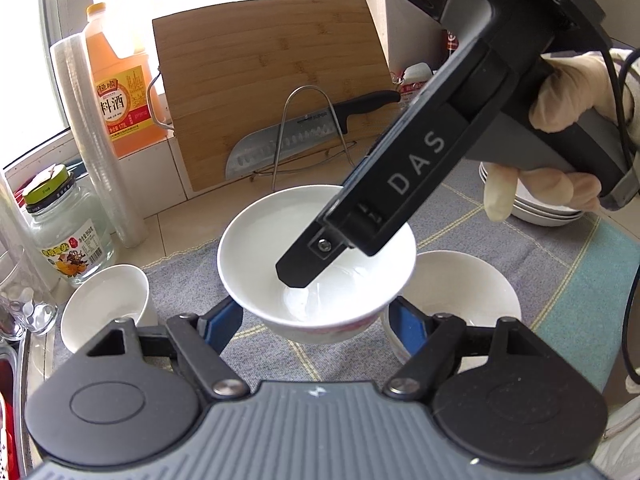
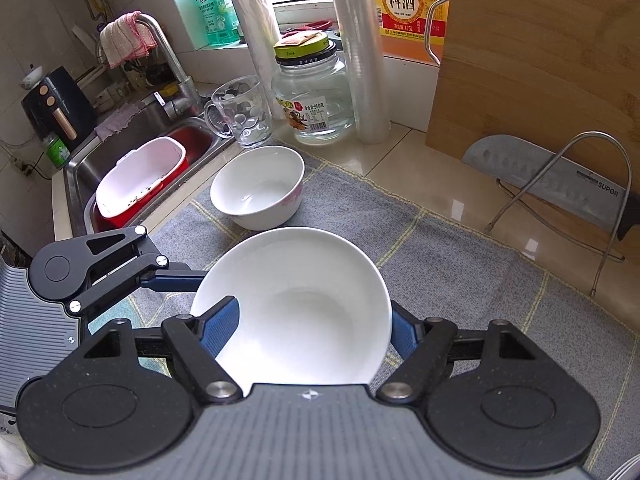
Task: Organize plates and bowls
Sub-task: 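Lift and carry the pink-flowered bowl with the right gripper toward the white bowl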
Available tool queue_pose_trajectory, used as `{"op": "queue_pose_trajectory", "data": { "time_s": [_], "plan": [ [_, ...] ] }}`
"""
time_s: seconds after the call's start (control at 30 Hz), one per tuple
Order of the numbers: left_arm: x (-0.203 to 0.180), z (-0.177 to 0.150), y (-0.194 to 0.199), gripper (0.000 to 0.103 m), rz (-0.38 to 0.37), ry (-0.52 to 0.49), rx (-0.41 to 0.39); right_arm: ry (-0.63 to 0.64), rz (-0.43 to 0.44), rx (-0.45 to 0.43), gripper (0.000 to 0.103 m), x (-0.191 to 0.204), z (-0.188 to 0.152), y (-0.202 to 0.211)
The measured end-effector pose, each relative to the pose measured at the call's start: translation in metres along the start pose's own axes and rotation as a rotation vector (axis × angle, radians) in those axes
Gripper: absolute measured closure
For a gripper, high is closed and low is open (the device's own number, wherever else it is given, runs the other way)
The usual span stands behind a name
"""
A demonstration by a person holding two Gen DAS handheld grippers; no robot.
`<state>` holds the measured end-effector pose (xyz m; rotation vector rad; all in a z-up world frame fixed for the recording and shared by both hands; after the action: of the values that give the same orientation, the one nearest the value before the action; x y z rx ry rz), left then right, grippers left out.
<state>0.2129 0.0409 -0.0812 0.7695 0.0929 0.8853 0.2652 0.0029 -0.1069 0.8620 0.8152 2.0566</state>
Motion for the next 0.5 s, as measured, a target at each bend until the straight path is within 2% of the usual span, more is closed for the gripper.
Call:
{"op": "queue_pose_trajectory", "data": {
  "time_s": [0.5],
  "plan": [
    [-0.041,0.010,0.018,0.023,-0.044,-0.036,-0.022,-0.033,-0.024,-0.031,0.021,-0.005,-0.038,0.040]
  ]
}}
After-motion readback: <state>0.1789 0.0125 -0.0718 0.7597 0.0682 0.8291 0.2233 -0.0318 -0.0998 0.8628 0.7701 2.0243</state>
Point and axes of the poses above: each gripper's, at about its wrist camera, not at the fingertips, and y roughly against the way its jaws point, x to its left, z to its top, the point moved 9 cm from there along -y, roughly the way its jaws point, and after that the axes turned 10 degrees about -y, right-handed, at the moved point
